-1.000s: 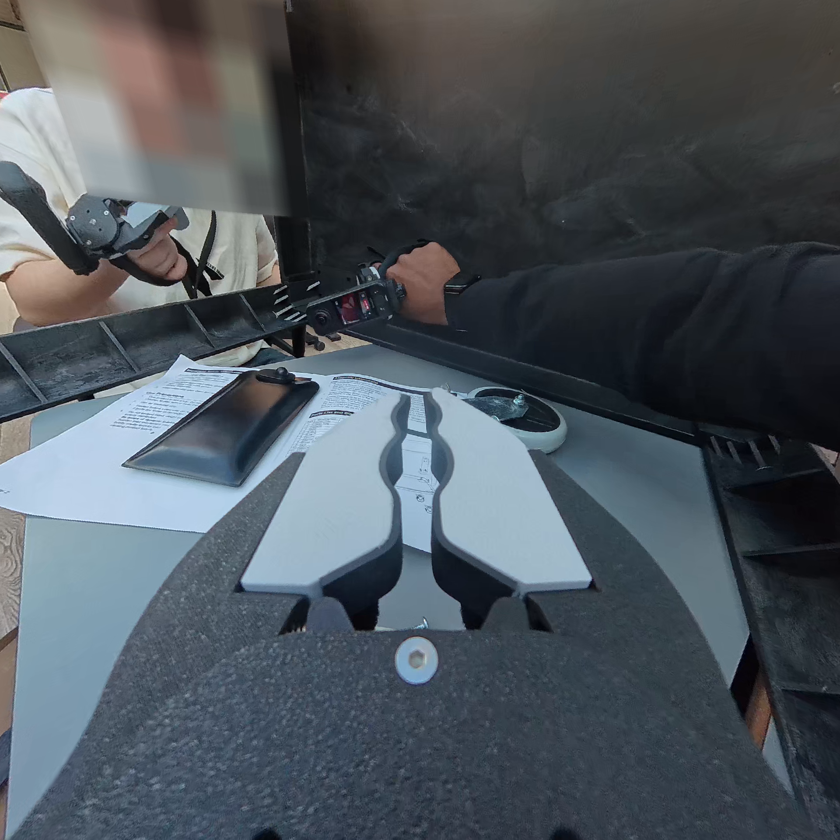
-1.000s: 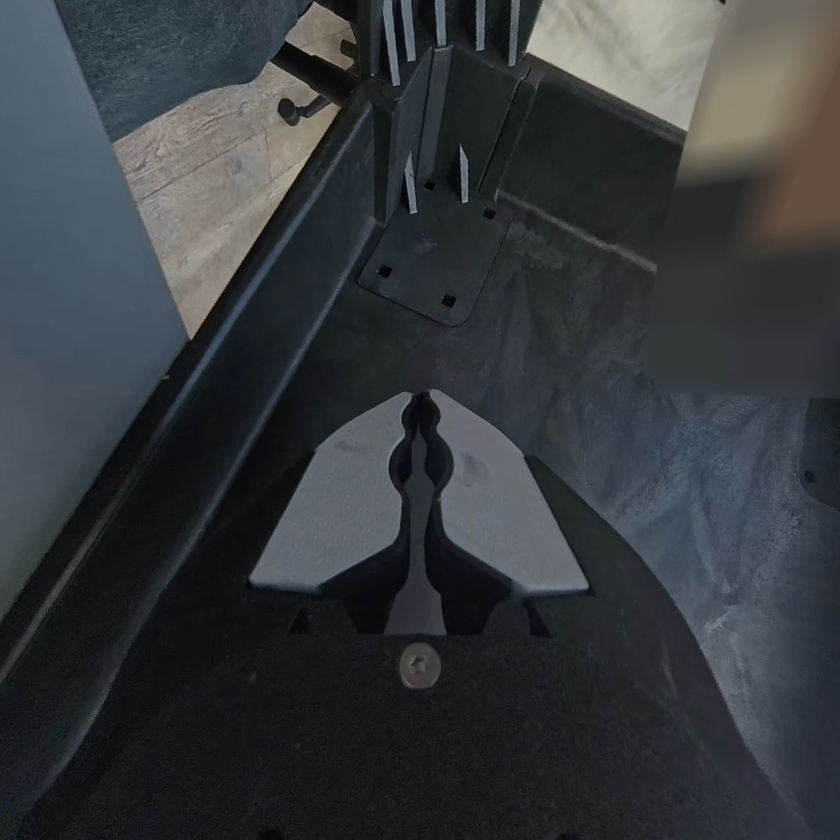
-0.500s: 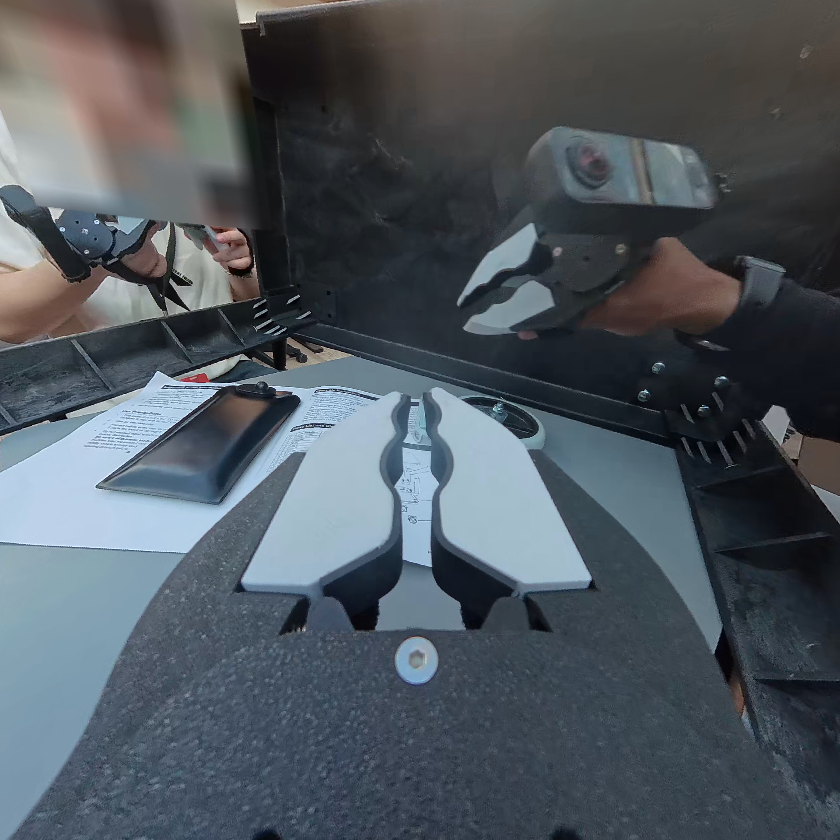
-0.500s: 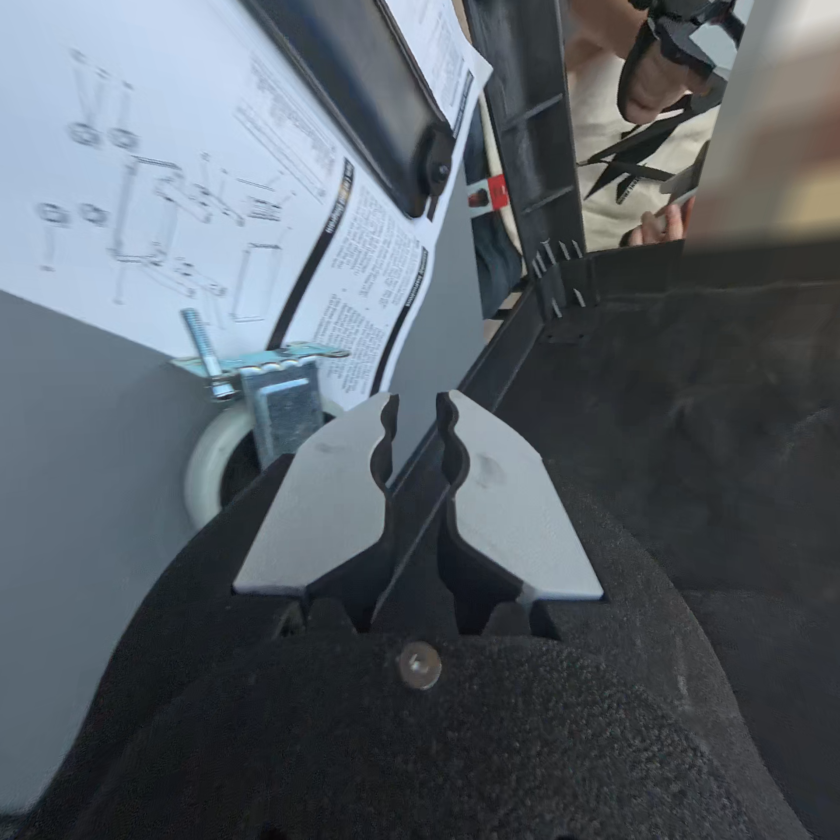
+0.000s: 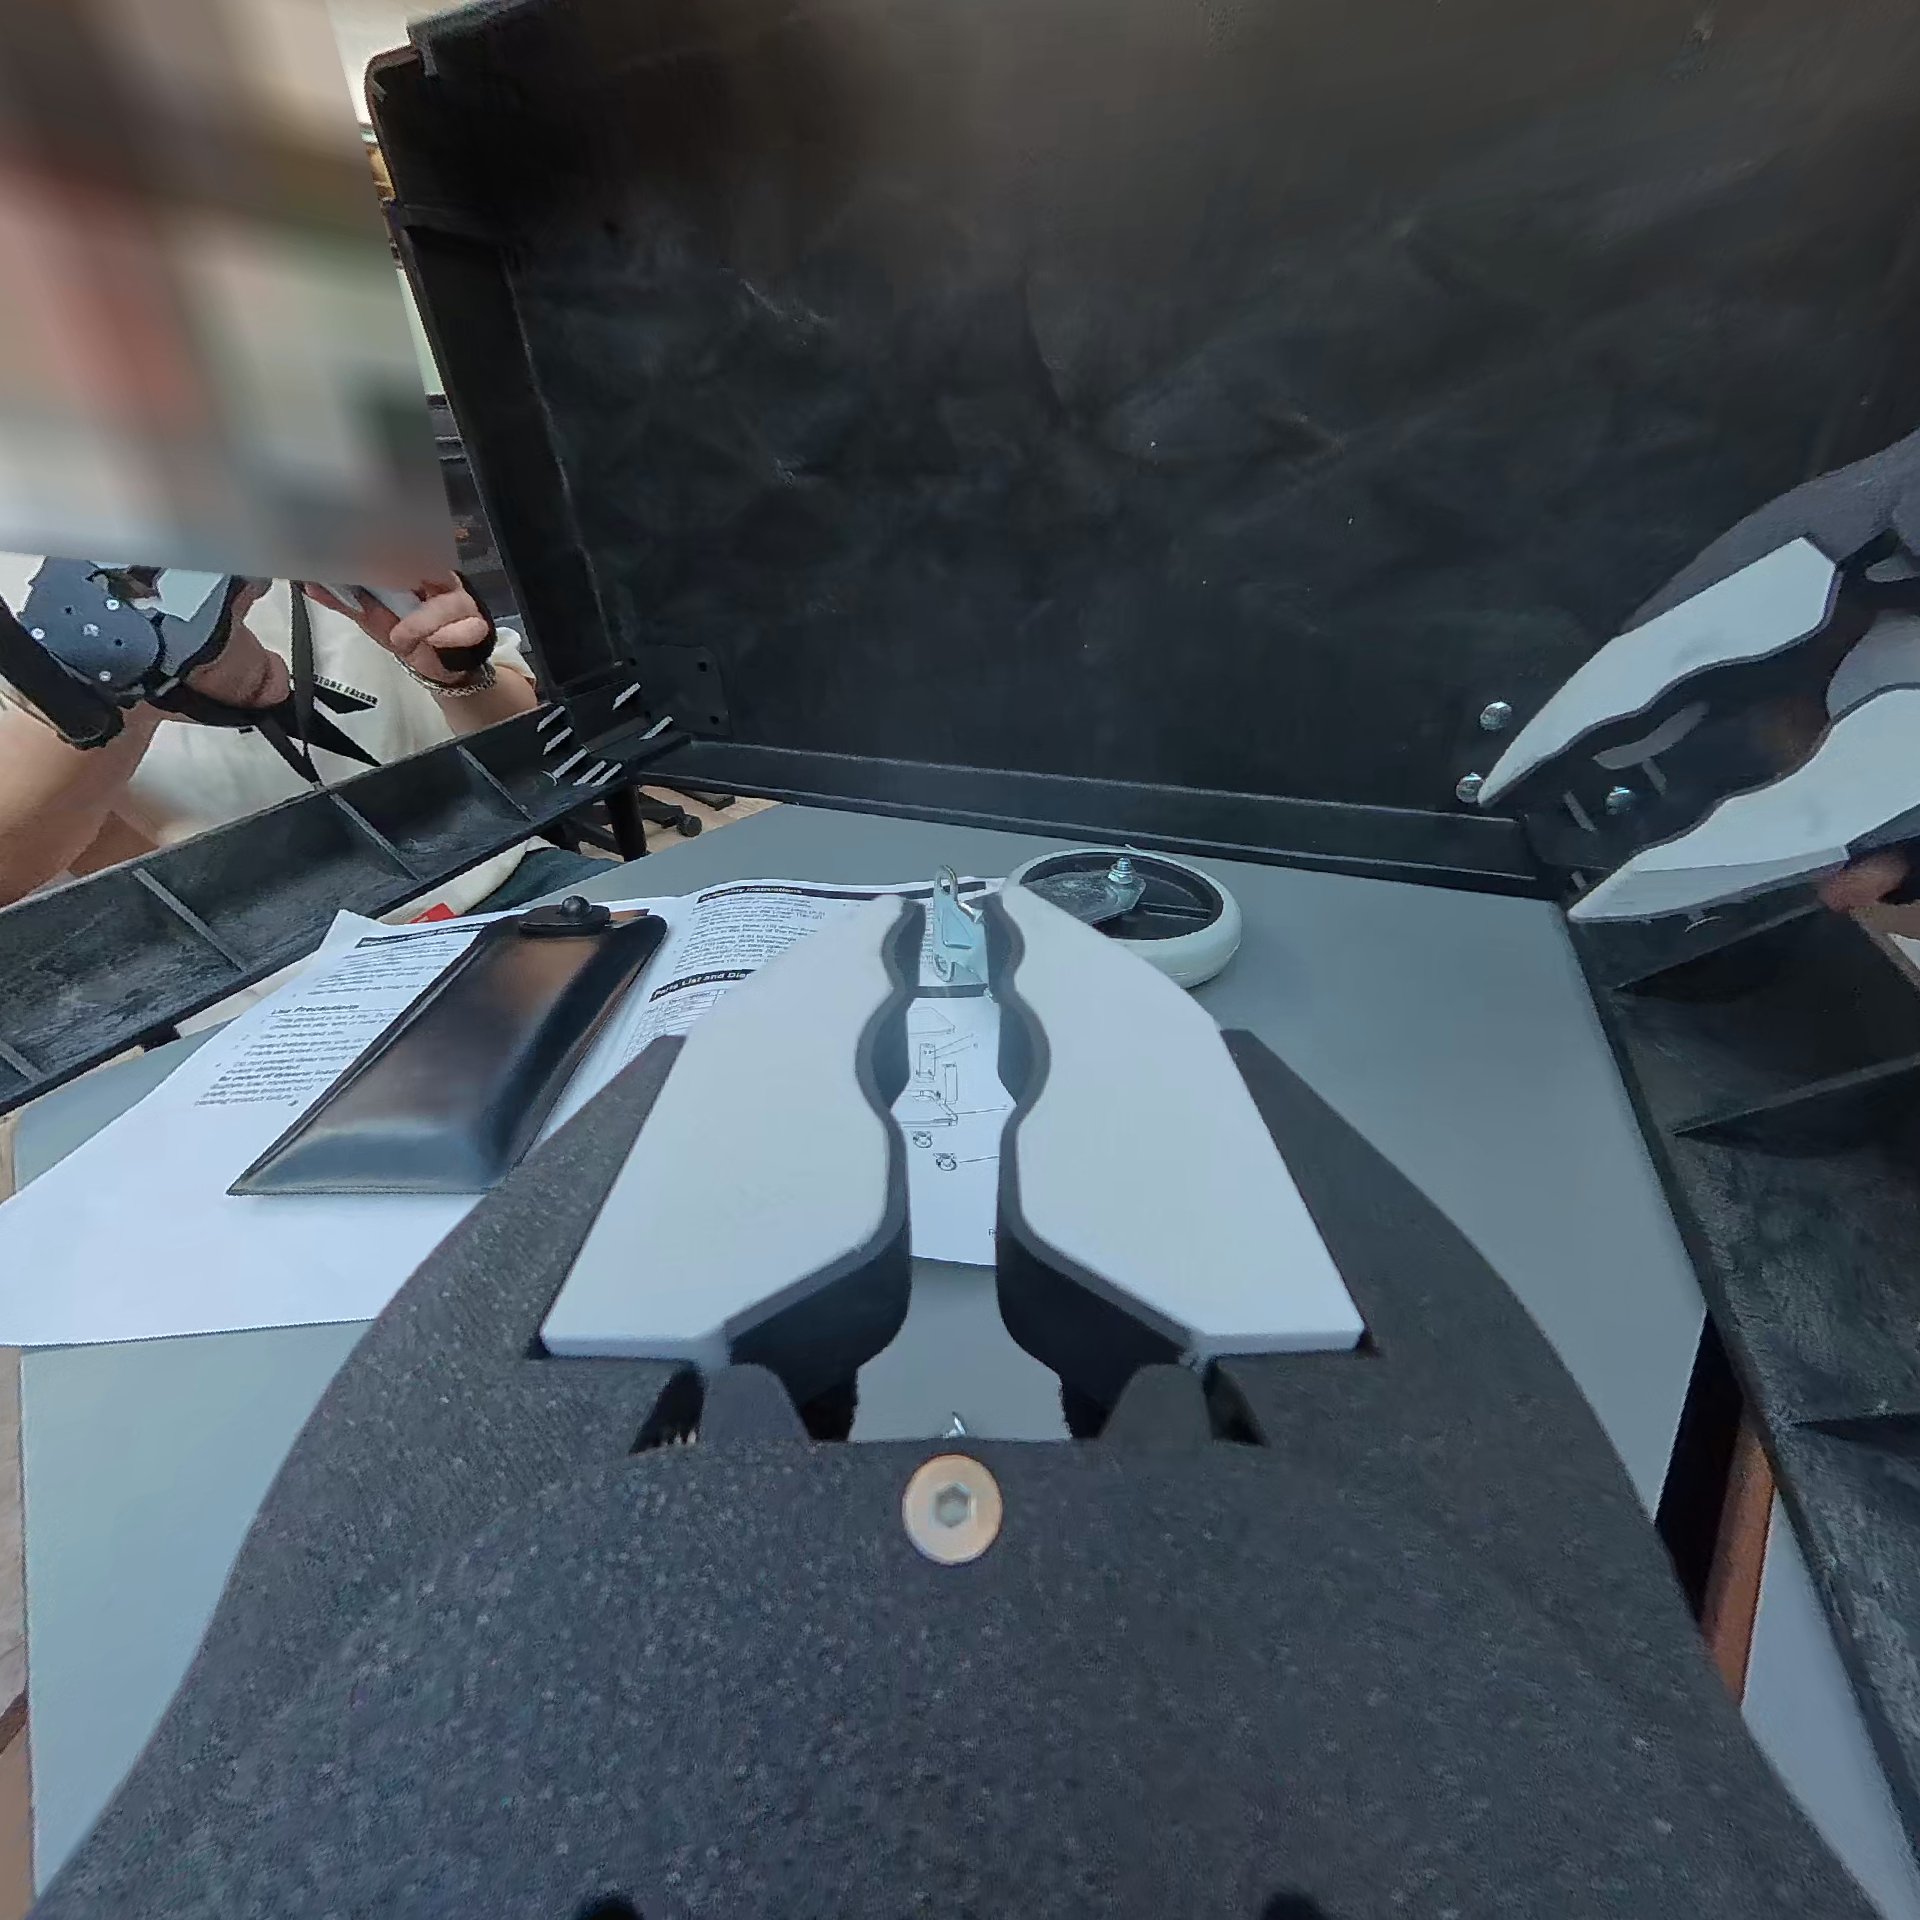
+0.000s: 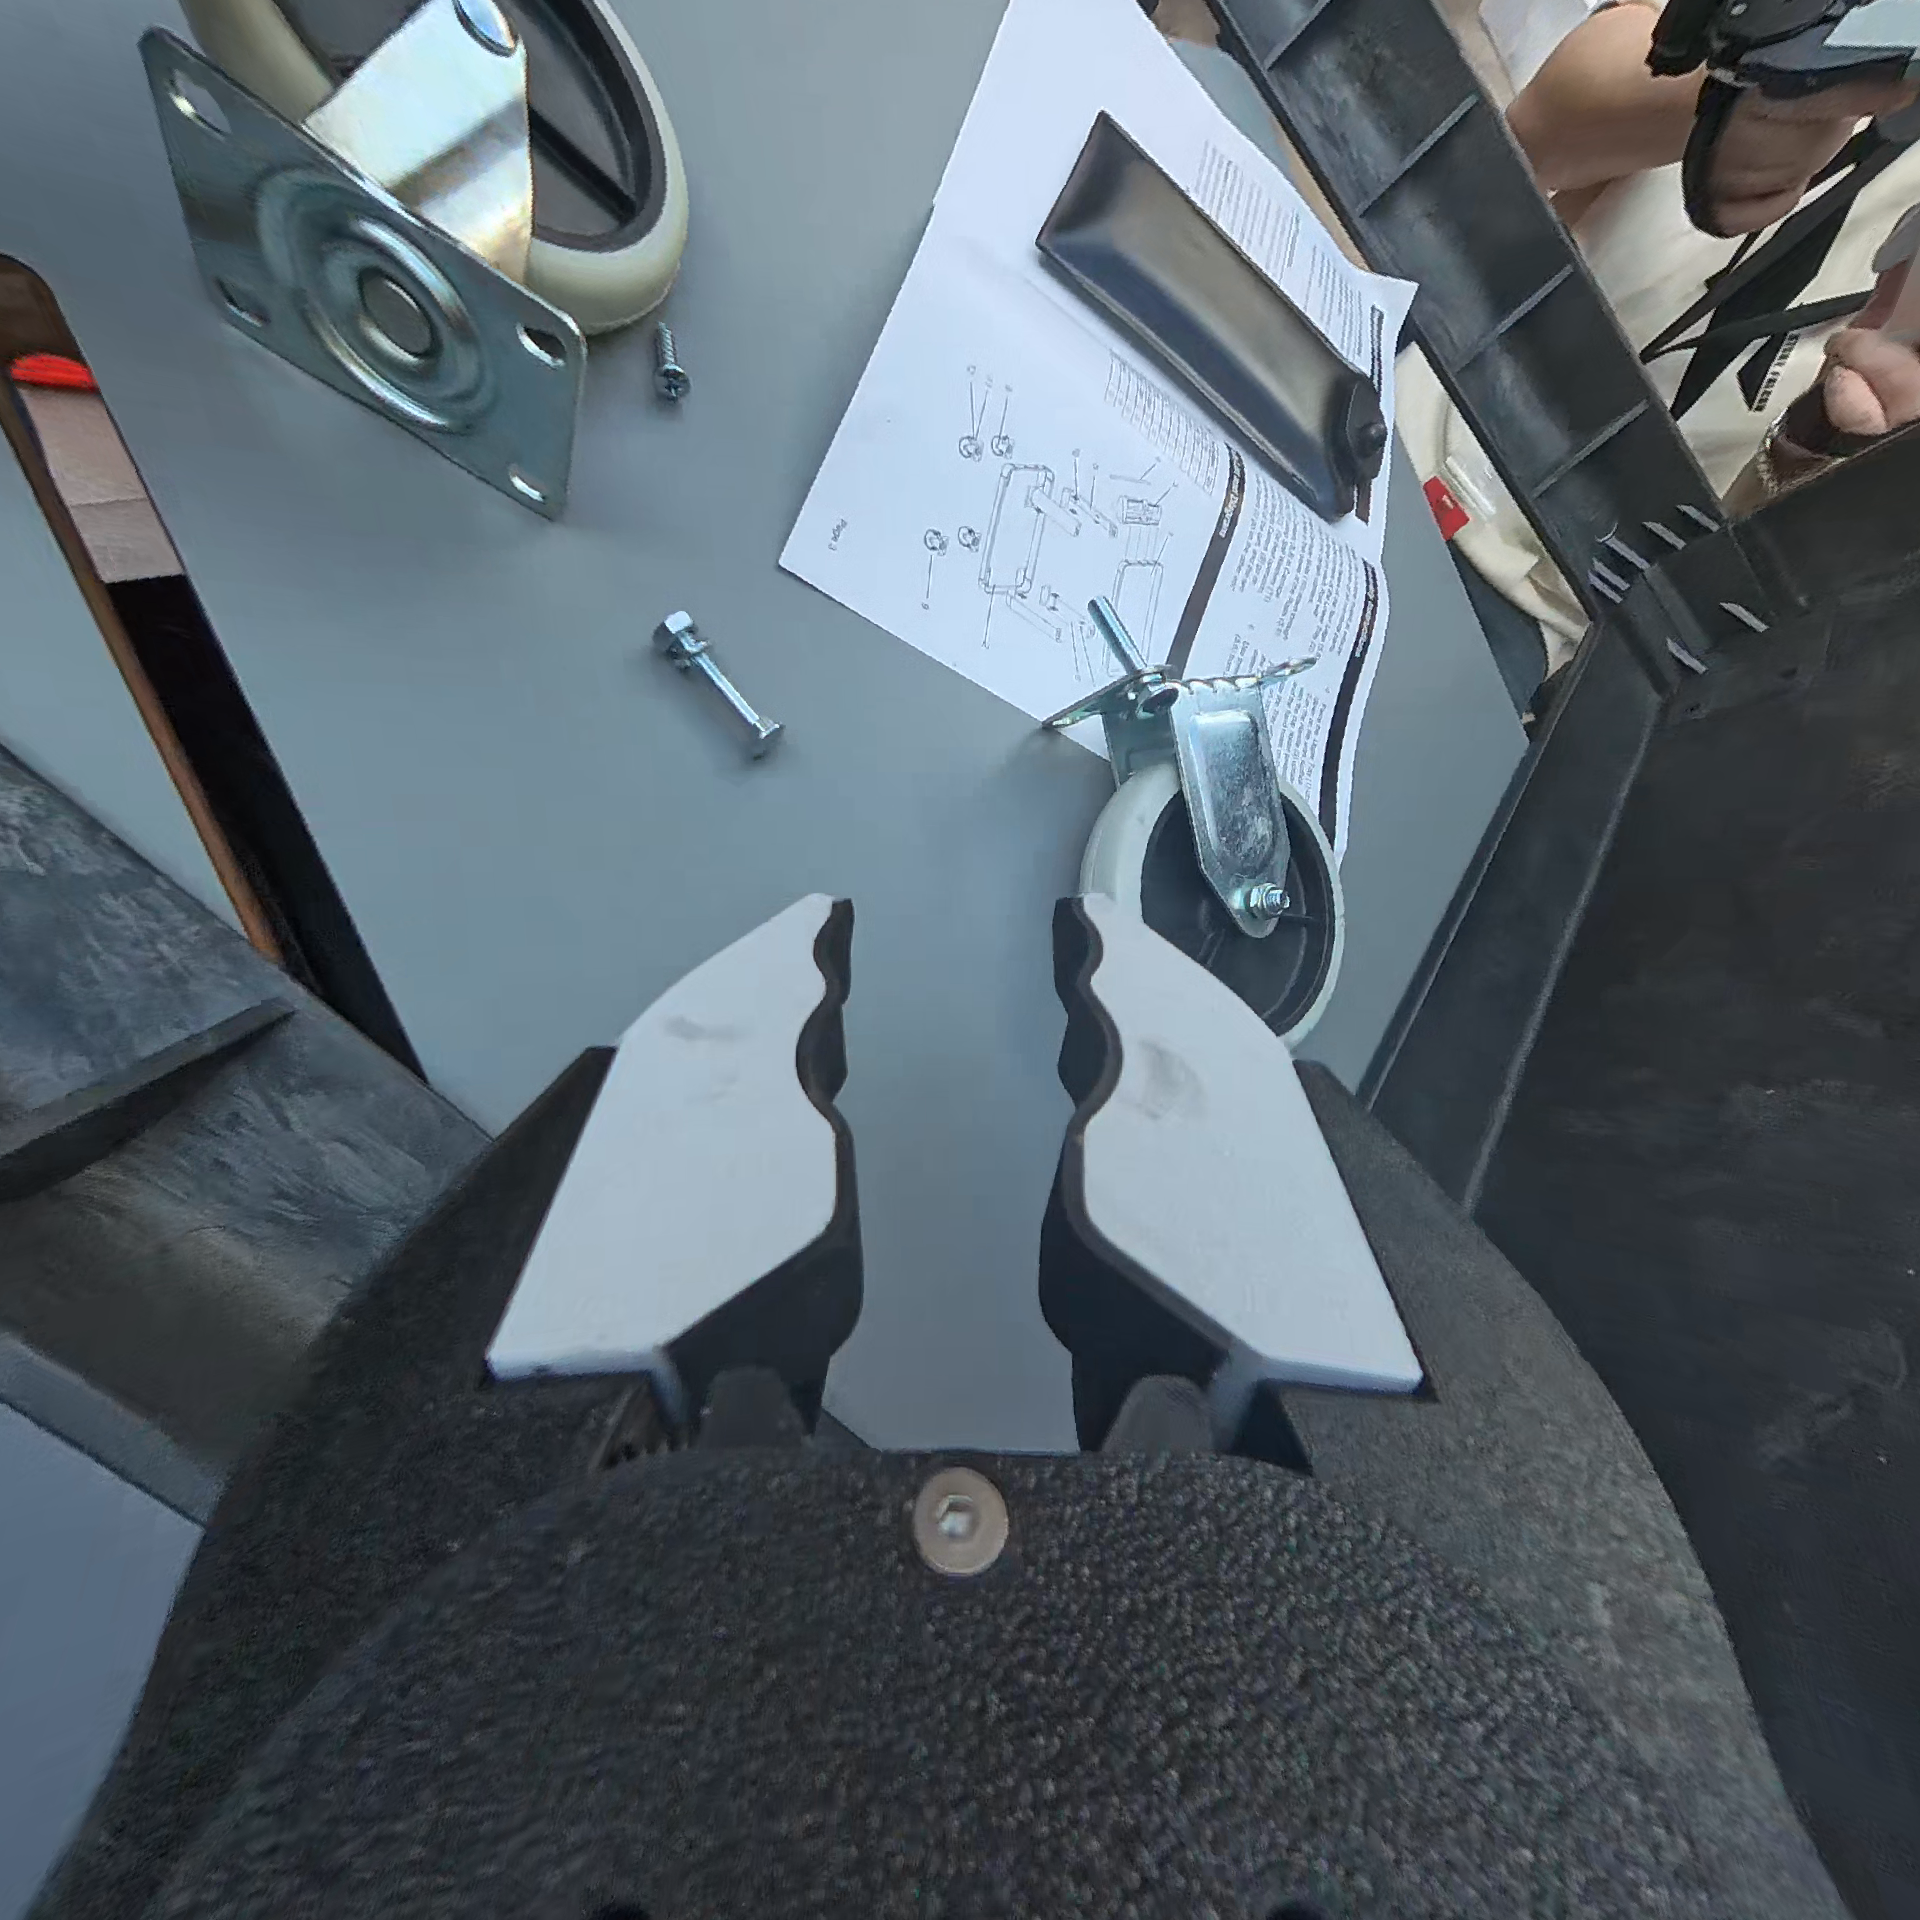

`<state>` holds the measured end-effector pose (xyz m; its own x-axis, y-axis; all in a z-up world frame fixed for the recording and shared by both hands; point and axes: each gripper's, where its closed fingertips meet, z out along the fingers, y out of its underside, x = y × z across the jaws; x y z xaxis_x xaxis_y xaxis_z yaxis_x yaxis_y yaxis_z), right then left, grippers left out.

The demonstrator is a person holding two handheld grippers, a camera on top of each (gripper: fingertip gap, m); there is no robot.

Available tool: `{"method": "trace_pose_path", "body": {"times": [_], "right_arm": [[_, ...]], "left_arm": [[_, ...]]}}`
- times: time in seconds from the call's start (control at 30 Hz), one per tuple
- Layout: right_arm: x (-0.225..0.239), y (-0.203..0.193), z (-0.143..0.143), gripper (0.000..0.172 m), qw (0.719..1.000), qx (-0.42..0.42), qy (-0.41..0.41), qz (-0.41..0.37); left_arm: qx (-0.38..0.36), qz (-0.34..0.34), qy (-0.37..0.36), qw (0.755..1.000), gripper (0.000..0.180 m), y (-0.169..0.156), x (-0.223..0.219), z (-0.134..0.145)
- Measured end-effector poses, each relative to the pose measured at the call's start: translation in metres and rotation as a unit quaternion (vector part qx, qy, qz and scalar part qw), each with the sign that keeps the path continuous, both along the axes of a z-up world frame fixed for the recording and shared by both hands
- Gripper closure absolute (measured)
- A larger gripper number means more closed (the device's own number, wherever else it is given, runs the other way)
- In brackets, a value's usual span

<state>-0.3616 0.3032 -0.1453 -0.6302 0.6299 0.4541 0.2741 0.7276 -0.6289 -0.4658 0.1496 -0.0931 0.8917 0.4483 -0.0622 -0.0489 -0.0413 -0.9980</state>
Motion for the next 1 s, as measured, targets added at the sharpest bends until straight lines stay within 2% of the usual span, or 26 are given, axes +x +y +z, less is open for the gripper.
{"method": "trace_pose_path", "body": {"times": [0.1, 0.27, 0.43, 0.53, 0.7, 0.83, 1.0], "right_arm": [[-0.016, 0.015, -0.013, 0.134, 1.000, 0.003, -0.011, -0.007], [-0.034, 0.026, -0.041, 0.134, 0.996, -0.051, -0.073, -0.009], [-0.028, 0.017, -0.055, 0.139, 0.991, -0.092, -0.091, 0.025], [-0.020, 0.007, -0.058, 0.140, 0.986, -0.122, -0.108, 0.047], [-0.013, -0.004, -0.049, 0.144, 0.982, -0.154, -0.084, 0.074], [-0.014, -0.001, -0.048, 0.145, 0.990, -0.109, -0.047, 0.074], [-0.014, 0.000, -0.050, 0.146, 0.993, -0.088, -0.036, 0.066]], "left_arm": [[-0.025, -0.007, 0.016, 1.000, 0.165, 0.003, 0.002, -0.006], [-0.066, 0.012, 0.069, 0.995, 0.162, -0.002, 0.001, -0.009], [-0.035, 0.042, 0.092, 0.994, 0.162, -0.022, -0.005, 0.006], [-0.010, 0.067, 0.093, 0.993, 0.163, -0.040, -0.007, 0.011], [-0.005, 0.105, 0.109, 0.988, 0.163, -0.060, 0.004, 0.011], [-0.017, 0.150, 0.113, 0.982, 0.163, -0.081, 0.027, 0.003], [0.018, 0.195, 0.073, 0.978, 0.163, -0.109, 0.073, -0.015]]}}
